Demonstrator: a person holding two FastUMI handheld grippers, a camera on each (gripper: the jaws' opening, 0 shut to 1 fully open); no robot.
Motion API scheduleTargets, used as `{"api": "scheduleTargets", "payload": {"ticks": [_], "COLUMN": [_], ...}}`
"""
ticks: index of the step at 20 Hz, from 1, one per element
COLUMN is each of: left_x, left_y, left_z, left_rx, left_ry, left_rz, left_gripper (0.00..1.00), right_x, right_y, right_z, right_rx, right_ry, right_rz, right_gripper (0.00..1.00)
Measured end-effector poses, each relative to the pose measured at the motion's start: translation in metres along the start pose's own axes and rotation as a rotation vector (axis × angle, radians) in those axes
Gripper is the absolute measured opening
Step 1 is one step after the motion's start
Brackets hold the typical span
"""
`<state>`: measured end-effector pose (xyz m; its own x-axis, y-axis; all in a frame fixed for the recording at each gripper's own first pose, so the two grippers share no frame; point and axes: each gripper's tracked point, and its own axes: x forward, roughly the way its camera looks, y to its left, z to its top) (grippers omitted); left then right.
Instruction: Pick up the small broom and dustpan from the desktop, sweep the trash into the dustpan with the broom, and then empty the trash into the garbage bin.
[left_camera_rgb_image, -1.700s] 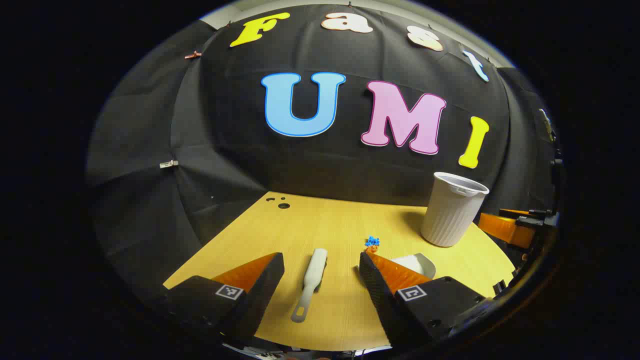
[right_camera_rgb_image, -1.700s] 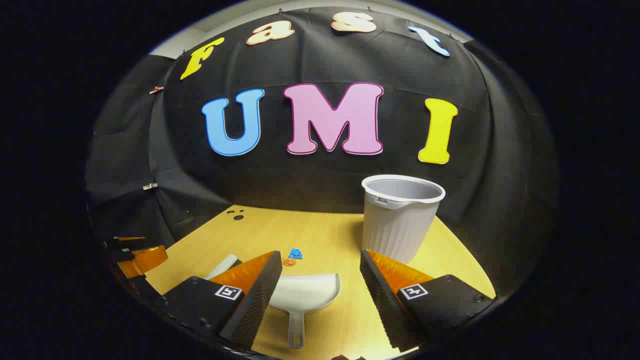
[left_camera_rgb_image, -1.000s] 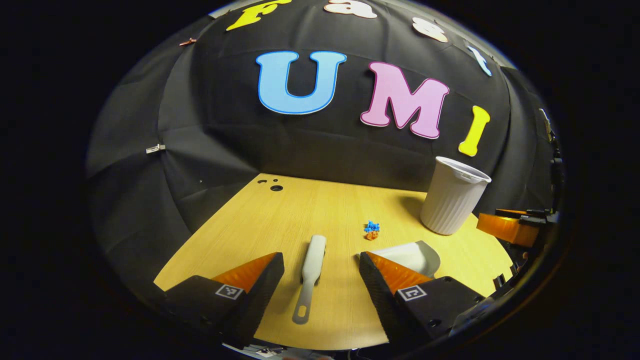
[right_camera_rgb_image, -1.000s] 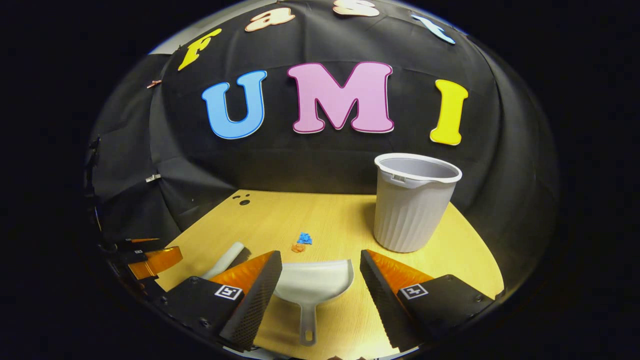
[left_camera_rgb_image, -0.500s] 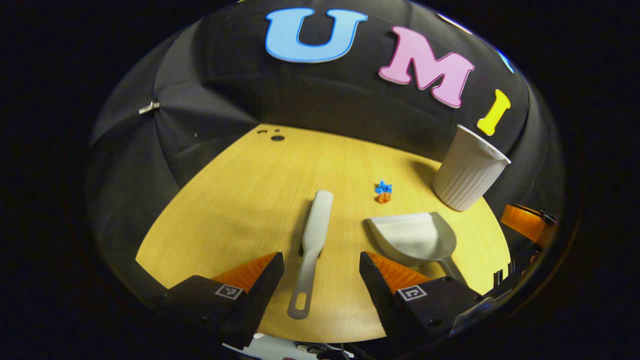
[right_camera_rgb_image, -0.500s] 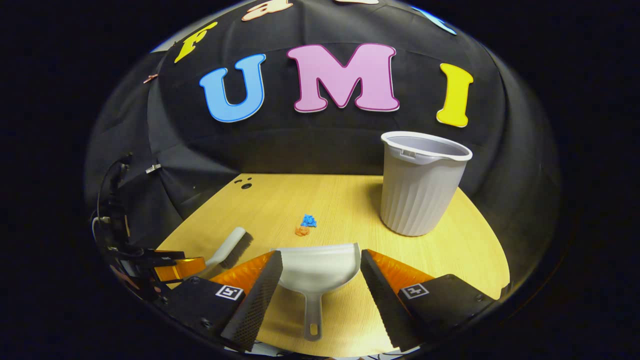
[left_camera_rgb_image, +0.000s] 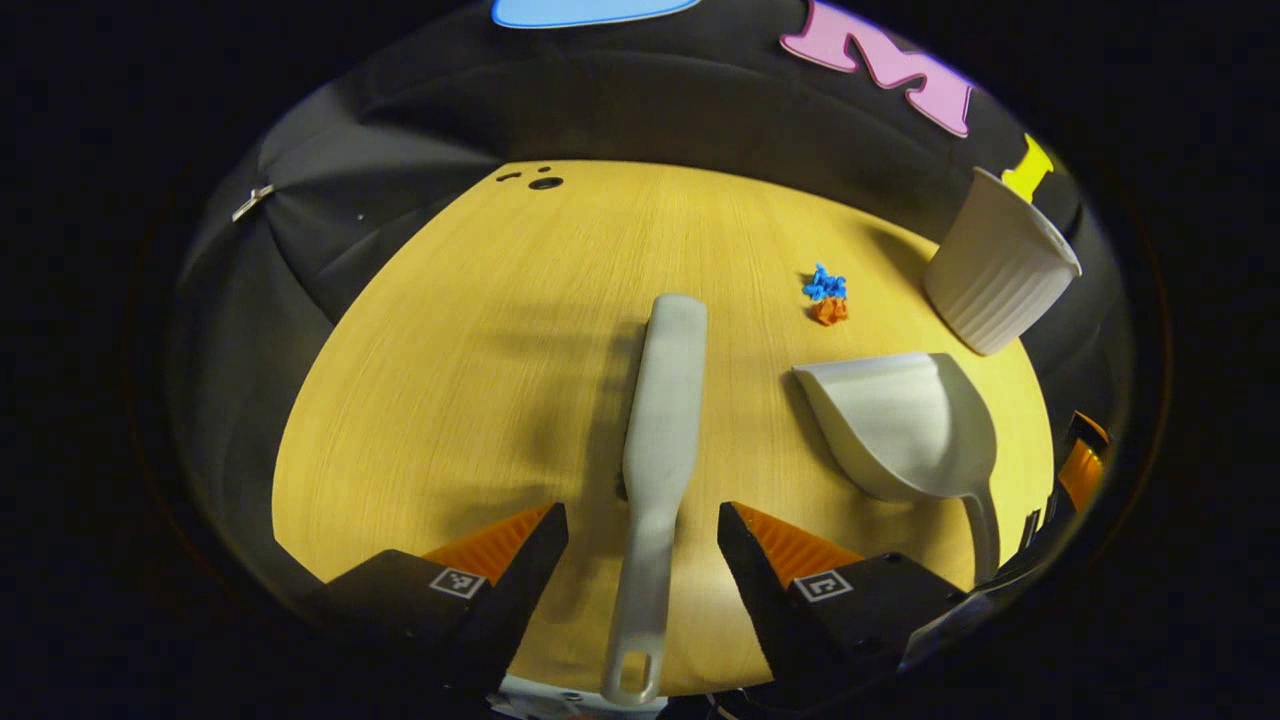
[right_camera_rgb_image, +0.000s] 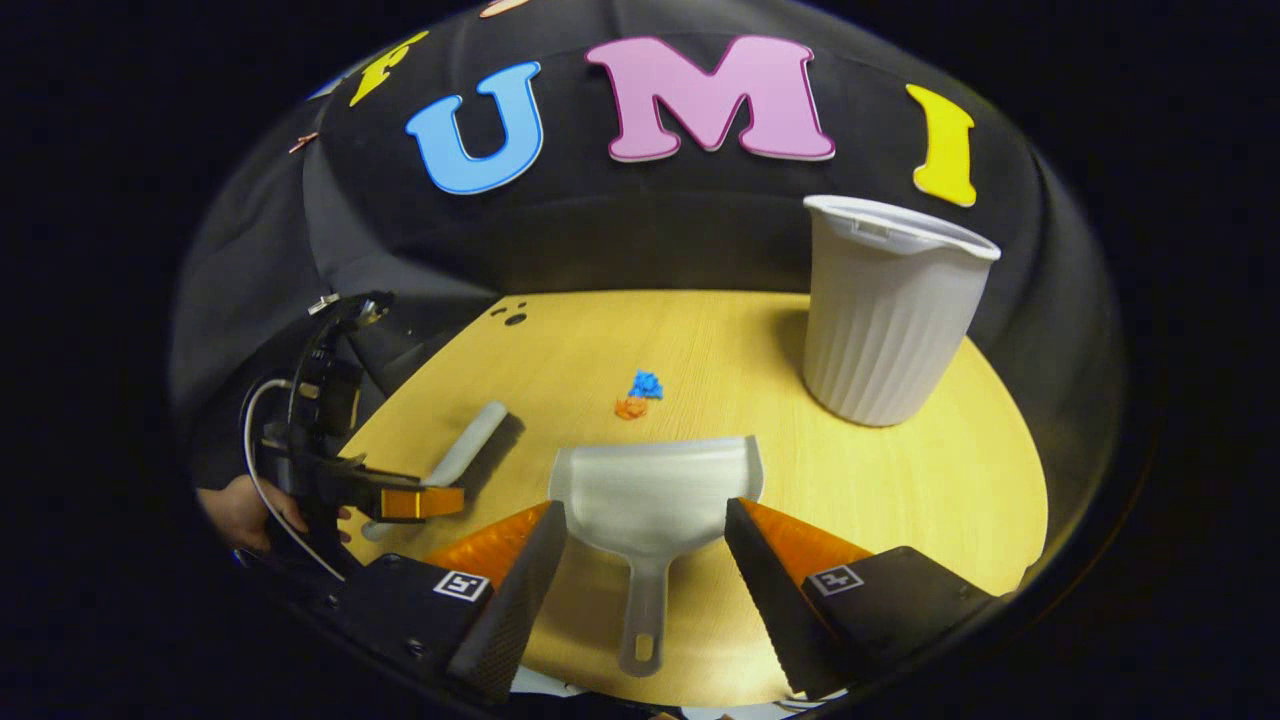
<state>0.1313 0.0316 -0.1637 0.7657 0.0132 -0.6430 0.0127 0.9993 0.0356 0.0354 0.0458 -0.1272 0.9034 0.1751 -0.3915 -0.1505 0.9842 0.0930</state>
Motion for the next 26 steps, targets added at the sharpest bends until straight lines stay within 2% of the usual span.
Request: {"api": "scheduleTargets", "payload": {"ticks": [4, 7, 8, 11, 15, 17, 18, 22, 26], "left_x": [0.020, 0.029, 0.031, 0.036, 0.036, 0.037, 0.036, 0.033, 0.020], "left_y": [-0.001, -0.011, -0.014, -0.017, -0.016, -0.014, -0.014, -0.011, -0.007], "left_z": [0.003, 0.003, 0.001, 0.002, 0.004, 0.004, 0.004, 0.000, -0.005], "left_rx": [0.054, 0.046, 0.047, 0.094, 0.131, 0.135, 0.142, 0.143, 0.121], "left_ry": [0.052, 0.068, 0.081, 0.076, 0.052, 0.031, 0.017, -0.024, -0.055], "left_rz": [0.050, 0.028, 0.015, 0.011, -0.006, -0.016, -0.022, -0.031, -0.061], "left_gripper": [0.95, 0.92, 0.87, 0.83, 0.62, 0.48, 0.37, 0.29, 0.25], "right_x": [0.010, 0.011, 0.010, 0.011, 0.014, 0.015, 0.015, 0.014, 0.014], "right_y": [-0.008, -0.015, -0.015, -0.019, -0.015, -0.016, -0.015, -0.012, -0.012], "right_z": [-0.024, -0.036, -0.039, -0.044, -0.049, -0.051, -0.052, -0.061, -0.068], "right_rx": [0.039, 0.070, 0.082, 0.107, 0.127, 0.133, 0.137, 0.139, 0.125], "right_ry": [0.084, 0.133, 0.144, 0.166, 0.182, 0.196, 0.202, 0.245, 0.269], "right_rz": [0.002, -0.005, -0.006, -0.021, -0.033, -0.045, -0.047, -0.056, -0.076], "right_gripper": [0.99, 0.99, 0.99, 0.99, 0.99, 0.99, 0.99, 0.99, 0.99]}}
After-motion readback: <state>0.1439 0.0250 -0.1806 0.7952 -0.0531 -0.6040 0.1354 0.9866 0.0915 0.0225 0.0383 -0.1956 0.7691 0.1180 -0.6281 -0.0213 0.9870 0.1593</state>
